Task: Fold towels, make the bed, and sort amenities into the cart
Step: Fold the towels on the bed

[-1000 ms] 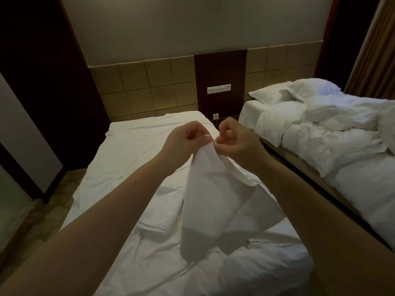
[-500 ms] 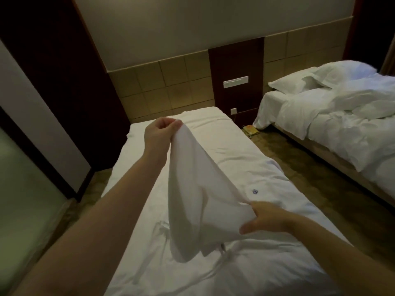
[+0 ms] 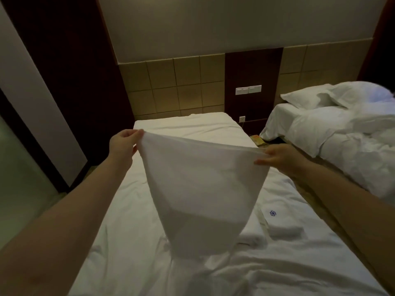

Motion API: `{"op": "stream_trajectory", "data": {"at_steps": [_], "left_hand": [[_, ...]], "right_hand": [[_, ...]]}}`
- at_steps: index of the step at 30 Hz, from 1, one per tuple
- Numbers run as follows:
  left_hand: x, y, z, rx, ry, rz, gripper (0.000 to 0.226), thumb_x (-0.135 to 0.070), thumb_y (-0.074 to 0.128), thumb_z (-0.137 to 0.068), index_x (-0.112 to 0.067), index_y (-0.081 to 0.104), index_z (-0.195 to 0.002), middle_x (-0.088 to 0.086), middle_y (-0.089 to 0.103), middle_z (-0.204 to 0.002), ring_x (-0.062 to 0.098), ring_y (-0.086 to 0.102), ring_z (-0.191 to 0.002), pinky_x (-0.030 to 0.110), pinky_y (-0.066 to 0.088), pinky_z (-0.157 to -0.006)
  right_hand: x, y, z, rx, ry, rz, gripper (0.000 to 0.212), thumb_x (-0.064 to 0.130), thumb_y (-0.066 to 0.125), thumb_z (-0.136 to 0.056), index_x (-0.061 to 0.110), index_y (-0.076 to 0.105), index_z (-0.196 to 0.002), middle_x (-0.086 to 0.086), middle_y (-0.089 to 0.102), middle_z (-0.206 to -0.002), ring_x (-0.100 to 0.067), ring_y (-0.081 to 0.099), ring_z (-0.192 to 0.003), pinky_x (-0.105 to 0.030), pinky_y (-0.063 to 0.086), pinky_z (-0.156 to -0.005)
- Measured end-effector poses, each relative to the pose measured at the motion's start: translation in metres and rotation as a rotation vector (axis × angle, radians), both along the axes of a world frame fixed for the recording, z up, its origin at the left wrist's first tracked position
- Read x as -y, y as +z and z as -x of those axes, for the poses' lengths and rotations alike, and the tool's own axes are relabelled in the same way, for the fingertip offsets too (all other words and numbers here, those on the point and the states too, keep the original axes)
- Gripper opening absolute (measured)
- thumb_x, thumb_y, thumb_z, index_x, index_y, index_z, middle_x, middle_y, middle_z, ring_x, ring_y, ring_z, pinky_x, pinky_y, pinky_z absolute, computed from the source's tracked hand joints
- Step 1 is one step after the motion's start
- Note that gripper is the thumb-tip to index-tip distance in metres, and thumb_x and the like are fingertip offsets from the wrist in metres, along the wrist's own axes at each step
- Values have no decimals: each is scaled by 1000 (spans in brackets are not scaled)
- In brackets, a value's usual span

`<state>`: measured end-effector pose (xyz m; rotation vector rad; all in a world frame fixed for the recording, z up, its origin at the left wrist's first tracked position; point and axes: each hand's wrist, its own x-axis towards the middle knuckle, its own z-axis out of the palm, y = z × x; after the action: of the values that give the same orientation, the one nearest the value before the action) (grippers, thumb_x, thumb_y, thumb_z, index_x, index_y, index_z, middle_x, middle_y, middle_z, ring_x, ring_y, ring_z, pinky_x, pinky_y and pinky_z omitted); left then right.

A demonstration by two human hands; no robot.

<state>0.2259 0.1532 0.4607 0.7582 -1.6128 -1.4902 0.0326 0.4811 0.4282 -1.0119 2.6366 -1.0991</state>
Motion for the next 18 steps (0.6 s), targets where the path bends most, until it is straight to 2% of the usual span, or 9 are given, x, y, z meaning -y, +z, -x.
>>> {"op": "stream_trajectory", "data": {"at_steps": [2,4,5,7,9,12,14,16,18], "left_hand": [[20,-5,3,-2,-10,-28,17,-18,61,-92,-7,62,-104,9,61,-105,22,58,-101,34,49,-96],[36,-9,6,-13,-42,-48,9,-17,59,-93,-10,61,-97,5,60,-99,19,58,-95,34,48,-95],[43,-9,7,-16,-58,-54,6,-17,58,-93,-12,60,-92,3,59,-95,16,58,-91,33,48,-93],[56,-11,10,-16,-77,-51,9,-17,55,-95,-16,58,-87,0,57,-91,12,56,-86,32,48,-89],[69,-13,11,-6,-86,-39,11,-18,52,-97,-17,56,-87,0,55,-92,12,54,-86,33,48,-86],[79,-17,8,2,-103,-25,11,-18,49,-99,-18,53,-88,2,52,-94,17,53,-88,32,52,-77],[84,-21,3,-7,-131,-10,12,-16,50,-98,-17,52,-87,2,51,-90,15,52,-82,29,51,-70],[84,-26,-4,-12,-163,15,12,-14,50,-98,-15,51,-86,2,49,-85,14,49,-75,25,48,-65],[79,-32,-15,11,-169,34,12,-13,49,-98,-15,52,-86,3,49,-83,14,49,-73,24,47,-64]], "right_hand": [[17,14,6,-65,-17,25,42,38,72,-77,-3,69,-84,-17,64,-86,-34,60,-80,-42,52,-77],[32,19,11,-157,-39,60,31,32,70,-81,2,68,-81,-3,62,-75,-22,58,-71,-29,50,-67],[39,20,11,-213,-48,76,27,31,70,-82,4,69,-83,3,59,-71,-18,56,-68,-26,46,-64],[52,19,14,-289,-63,83,29,31,70,-82,3,72,-87,2,58,-72,-19,56,-68,-31,49,-67],[65,19,17,-287,-101,121,29,32,71,-80,5,72,-87,-3,63,-76,-22,59,-71,-38,53,-73],[76,21,13,-262,-133,205,36,38,69,-77,4,72,-90,-7,67,-82,-20,61,-72,-31,53,-72],[80,18,7,-293,-112,198,46,43,64,-74,2,72,-93,-11,69,-86,-25,63,-75,-34,54,-74],[79,14,0,-316,-92,181,43,39,64,-78,2,72,-98,-13,70,-91,-27,63,-78,-40,55,-78],[73,9,-7,-310,-70,158,32,28,64,-86,1,72,-102,-11,69,-93,-24,61,-77,-36,54,-76]]}}
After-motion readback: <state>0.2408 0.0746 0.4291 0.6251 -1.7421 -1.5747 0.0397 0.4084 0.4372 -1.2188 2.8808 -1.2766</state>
